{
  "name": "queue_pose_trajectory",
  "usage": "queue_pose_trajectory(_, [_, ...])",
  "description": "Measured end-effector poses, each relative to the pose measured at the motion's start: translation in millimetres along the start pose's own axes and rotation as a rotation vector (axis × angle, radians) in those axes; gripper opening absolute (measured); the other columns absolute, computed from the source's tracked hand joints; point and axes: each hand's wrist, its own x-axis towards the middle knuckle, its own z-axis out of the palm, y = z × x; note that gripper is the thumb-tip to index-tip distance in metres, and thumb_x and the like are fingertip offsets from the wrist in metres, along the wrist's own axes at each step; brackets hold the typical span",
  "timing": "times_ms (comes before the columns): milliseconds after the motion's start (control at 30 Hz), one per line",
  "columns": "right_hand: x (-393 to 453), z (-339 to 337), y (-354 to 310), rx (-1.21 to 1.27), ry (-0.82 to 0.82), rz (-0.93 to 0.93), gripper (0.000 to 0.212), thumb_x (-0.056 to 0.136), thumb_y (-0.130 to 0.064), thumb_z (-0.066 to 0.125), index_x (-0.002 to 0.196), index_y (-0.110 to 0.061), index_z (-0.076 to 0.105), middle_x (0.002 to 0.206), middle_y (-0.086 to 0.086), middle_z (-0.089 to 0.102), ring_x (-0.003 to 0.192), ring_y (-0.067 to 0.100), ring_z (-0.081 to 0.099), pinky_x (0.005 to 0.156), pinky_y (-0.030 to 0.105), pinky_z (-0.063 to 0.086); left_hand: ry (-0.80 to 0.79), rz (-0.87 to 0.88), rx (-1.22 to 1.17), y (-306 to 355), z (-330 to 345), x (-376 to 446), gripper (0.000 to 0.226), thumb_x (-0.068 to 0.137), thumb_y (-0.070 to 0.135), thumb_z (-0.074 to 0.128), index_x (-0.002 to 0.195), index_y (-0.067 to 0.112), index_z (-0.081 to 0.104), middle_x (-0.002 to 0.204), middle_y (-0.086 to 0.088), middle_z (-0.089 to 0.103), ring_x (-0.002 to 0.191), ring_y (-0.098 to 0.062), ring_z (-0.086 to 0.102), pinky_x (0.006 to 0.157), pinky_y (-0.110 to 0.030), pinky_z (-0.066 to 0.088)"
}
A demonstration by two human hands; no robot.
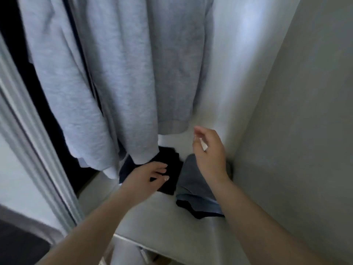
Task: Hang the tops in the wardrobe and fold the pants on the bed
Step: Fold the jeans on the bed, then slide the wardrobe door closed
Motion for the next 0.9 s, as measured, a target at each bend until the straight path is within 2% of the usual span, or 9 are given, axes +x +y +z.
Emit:
queue_pose_trajectory(67, [-3, 0, -33, 0.052, -0.054, -0.074, 0.033, 0.092, -0.009, 0.054, 0.12, -0.026, 0.059, 0.108, -0.011, 0.059, 0.105, 0.0, 0.056, 0.095, 0.016, 0.042, 0.101, 0.003, 0.034, 18, -20, -24, 0.029, 0.085, 0.024, 0.069, 0.102, 0.043, 0.056, 0.097, 0.021, 0.065, 0.085, 0.007, 0.064, 0.081, -0.017, 0.052])
queue_pose_trajectory(133, [-6, 2, -65, 0.094, -0.107, -0.189, 0.036, 0.092, -0.008, 0.054, 0.122, -0.028, 0.057, 0.109, -0.014, 0.058, 0.107, 0.004, 0.056, 0.096, 0.018, 0.042, 0.209, 0.023, 0.068, 32, -42, -49, 0.024, 0.085, 0.028, 0.068, 0.1, 0.044, 0.058, 0.092, 0.024, 0.066, 0.081, 0.011, 0.062, 0.074, -0.006, 0.047])
queue_pose_trajectory(267, [-11, 24, -134, 0.135, -0.238, -0.4, 0.036, 0.09, -0.013, 0.052, 0.125, -0.018, 0.059, 0.116, -0.006, 0.057, 0.109, -0.005, 0.05, 0.096, 0.006, 0.033, 0.402, 0.021, 0.089, 52, -97, -104, 0.018, 0.088, 0.03, 0.063, 0.09, 0.048, 0.059, 0.091, 0.03, 0.065, 0.081, 0.009, 0.063, 0.068, -0.007, 0.046])
queue_pose_trajectory(433, [-11, 71, -209, -0.02, -0.47, -0.582, 0.046, 0.093, -0.02, 0.056, 0.138, -0.026, 0.048, 0.135, -0.011, 0.046, 0.122, -0.001, 0.042, 0.096, 0.001, 0.026, 0.668, 0.019, 0.139, 58, -165, -142, 0.008, 0.09, 0.03, 0.061, 0.091, 0.037, 0.064, 0.086, 0.024, 0.067, 0.079, 0.009, 0.061, 0.067, -0.001, 0.041])
queue_pose_trajectory(567, [0, 120, -258, -0.197, -0.546, -0.828, 0.049, 0.094, -0.022, 0.053, 0.142, -0.02, 0.043, 0.148, -0.003, 0.037, 0.136, 0.013, 0.033, 0.111, 0.024, 0.025, 0.871, 0.054, 0.219, 48, -221, -145, 0.01, 0.09, 0.03, 0.061, 0.099, 0.033, 0.063, 0.099, 0.019, 0.061, 0.089, 0.012, 0.056, 0.079, -0.014, 0.046])
queue_pose_trajectory(667, [20, 158, -283, -0.388, -0.538, -0.992, 0.051, 0.095, -0.025, 0.049, 0.144, -0.017, 0.039, 0.155, 0.002, 0.026, 0.145, 0.018, 0.016, 0.12, 0.039, 0.008, 0.949, 0.107, 0.332, 36, -257, -136, 0.035, 0.088, 0.025, 0.064, 0.122, 0.025, 0.058, 0.117, 0.007, 0.055, 0.109, 0.0, 0.052, 0.097, -0.026, 0.043])
queue_pose_trajectory(733, [33, 181, -293, -0.523, -0.501, -1.104, 0.052, 0.094, -0.028, 0.046, 0.144, -0.02, 0.038, 0.158, 0.001, 0.02, 0.147, 0.016, 0.007, 0.117, 0.04, -0.008, 0.921, 0.124, 0.412, 27, -277, -124, 0.055, 0.088, 0.025, 0.065, 0.139, 0.017, 0.045, 0.139, -0.004, 0.046, 0.133, -0.016, 0.038, 0.111, -0.029, 0.03])
queue_pose_trajectory(800, [44, 199, -300, -0.625, -0.46, -1.174, 0.052, 0.092, -0.031, 0.049, 0.142, -0.022, 0.042, 0.157, 0.003, 0.021, 0.147, 0.017, 0.005, 0.113, 0.044, -0.016, 0.853, 0.124, 0.5, 17, -292, -111, 0.074, 0.09, 0.034, 0.061, 0.151, 0.019, 0.022, 0.157, -0.008, 0.021, 0.147, -0.02, 0.012, 0.118, -0.034, 0.016])
queue_pose_trajectory(900, [57, 212, -302, -0.776, -0.375, -1.273, 0.047, 0.085, -0.036, 0.058, 0.13, -0.025, 0.057, 0.151, 0.006, 0.036, 0.145, 0.022, 0.019, 0.114, 0.057, -0.001, 0.76, 0.189, 0.631, 5, -304, -91, 0.087, 0.09, 0.048, 0.053, 0.149, 0.026, -0.007, 0.16, -0.009, -0.005, 0.148, -0.022, -0.009, 0.121, -0.04, 0.005])
